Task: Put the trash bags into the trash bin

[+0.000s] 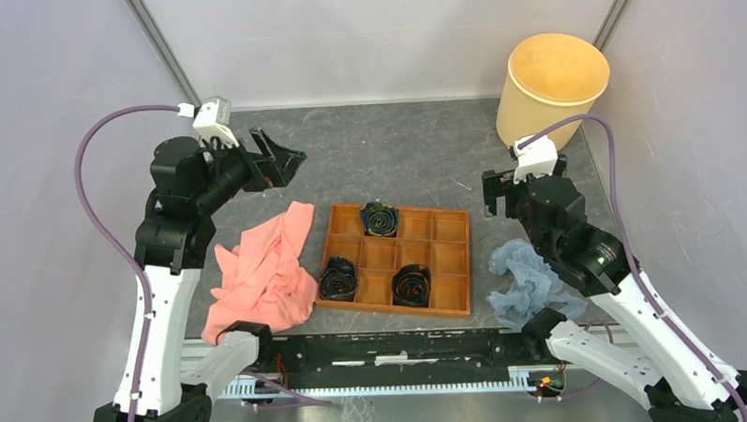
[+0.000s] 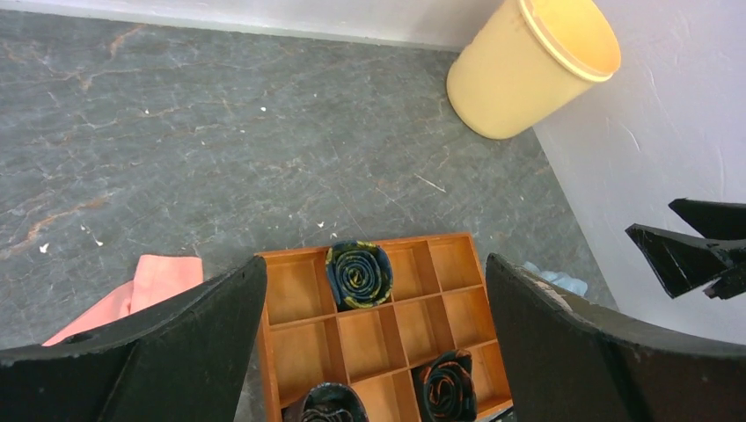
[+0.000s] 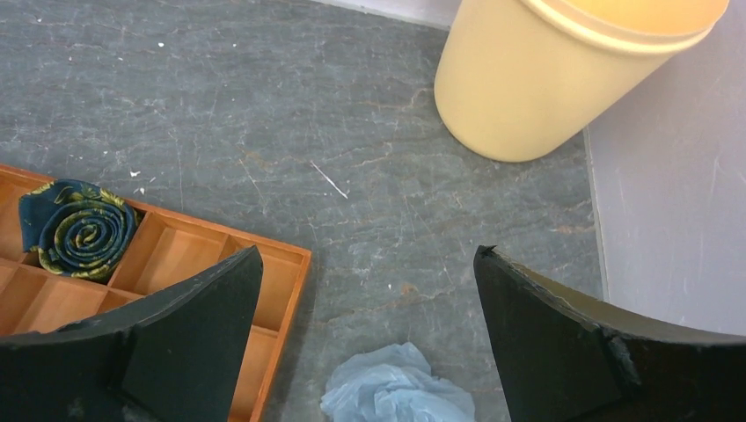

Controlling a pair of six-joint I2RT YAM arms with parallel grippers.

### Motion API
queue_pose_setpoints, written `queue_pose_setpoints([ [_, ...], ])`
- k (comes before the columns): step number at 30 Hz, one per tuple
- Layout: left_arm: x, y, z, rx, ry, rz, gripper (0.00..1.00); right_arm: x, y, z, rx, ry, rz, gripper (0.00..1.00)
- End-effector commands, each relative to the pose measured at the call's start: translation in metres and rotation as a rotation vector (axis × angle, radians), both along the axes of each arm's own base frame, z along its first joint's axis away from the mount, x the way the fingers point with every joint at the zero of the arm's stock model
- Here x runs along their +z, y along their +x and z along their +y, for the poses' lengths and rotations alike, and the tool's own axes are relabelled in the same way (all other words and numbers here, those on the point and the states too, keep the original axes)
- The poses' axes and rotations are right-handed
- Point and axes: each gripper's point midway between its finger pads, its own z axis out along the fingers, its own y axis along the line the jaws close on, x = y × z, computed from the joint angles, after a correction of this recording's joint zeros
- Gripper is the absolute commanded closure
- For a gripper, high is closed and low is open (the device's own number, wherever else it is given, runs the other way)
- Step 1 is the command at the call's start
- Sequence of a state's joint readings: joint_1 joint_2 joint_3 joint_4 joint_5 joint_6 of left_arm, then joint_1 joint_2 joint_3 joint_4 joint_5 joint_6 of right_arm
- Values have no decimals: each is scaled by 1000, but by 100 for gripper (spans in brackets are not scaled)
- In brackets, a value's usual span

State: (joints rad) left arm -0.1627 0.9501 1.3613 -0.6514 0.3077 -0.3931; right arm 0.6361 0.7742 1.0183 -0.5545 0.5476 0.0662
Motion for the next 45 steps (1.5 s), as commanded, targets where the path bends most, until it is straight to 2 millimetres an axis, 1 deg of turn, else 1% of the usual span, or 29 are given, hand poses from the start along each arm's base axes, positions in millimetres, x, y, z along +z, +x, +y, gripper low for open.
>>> queue_pose_setpoints([
  [1,12,-6,-4,-62,26,-96,0,7,-11,-9,-35,58,10,2],
  [3,12,-8,-3,-54,22,-107,0,2,-17,-8,-15,69,29,2],
  [5,12,-10,-4,-57,14,-118,0,-12,-21,-8,-13,65,73,2],
  [6,13,-11,-6,-71,10,-124,0,-25,-24,-7,-14,59,114,2],
  [8,10,-15,-11,-107,4,-127,0,-53,-29,-3,-2,42,206,2],
  [13,2,-23,-24,-176,-30,-107,0,-149,-46,18,52,49,463,2],
  [14,-1,-26,-26,-188,-46,-99,0,-166,-49,19,48,52,498,2],
  [15,-3,-27,-29,-201,-56,-95,0,-178,-50,18,34,53,512,2],
  [17,-6,-30,-35,-232,-79,-80,0,-196,-51,14,20,70,532,2],
  [19,-8,-34,-41,-269,-97,-62,0,-207,-46,20,56,127,534,6],
  [21,-9,-36,-45,-294,-112,-54,0,-219,-45,35,127,191,570,15],
  [22,-10,-36,-46,-300,-118,-52,0,-225,-44,39,138,198,598,19],
  [24,-13,-35,-47,-305,-126,-43,0,-235,-43,47,157,210,637,22],
  [27,-15,-35,-48,-304,-133,-32,0,-243,-43,59,211,239,659,24],
  [28,-16,-35,-48,-305,-135,-29,0,-245,-43,59,214,226,664,24],
  [32,-19,-34,-49,-309,-134,-21,0,-259,-44,43,177,117,702,23],
  [34,-21,-32,-49,-308,-136,-17,0,-260,-44,45,190,109,691,22],
  [36,-24,-29,-50,-308,-139,-9,0,-258,-39,52,207,113,671,22],
  [39,-26,-25,-51,-308,-142,0,0,-253,-30,77,238,156,656,21],
  [42,-25,-23,-52,-313,-144,4,0,-250,-24,111,287,236,632,20],
  [44,-25,-24,-51,-310,-145,1,0,-245,-16,133,319,272,606,20],
  [45,-24,-25,-51,-308,-145,-2,0,-243,-16,145,352,284,615,20],
])
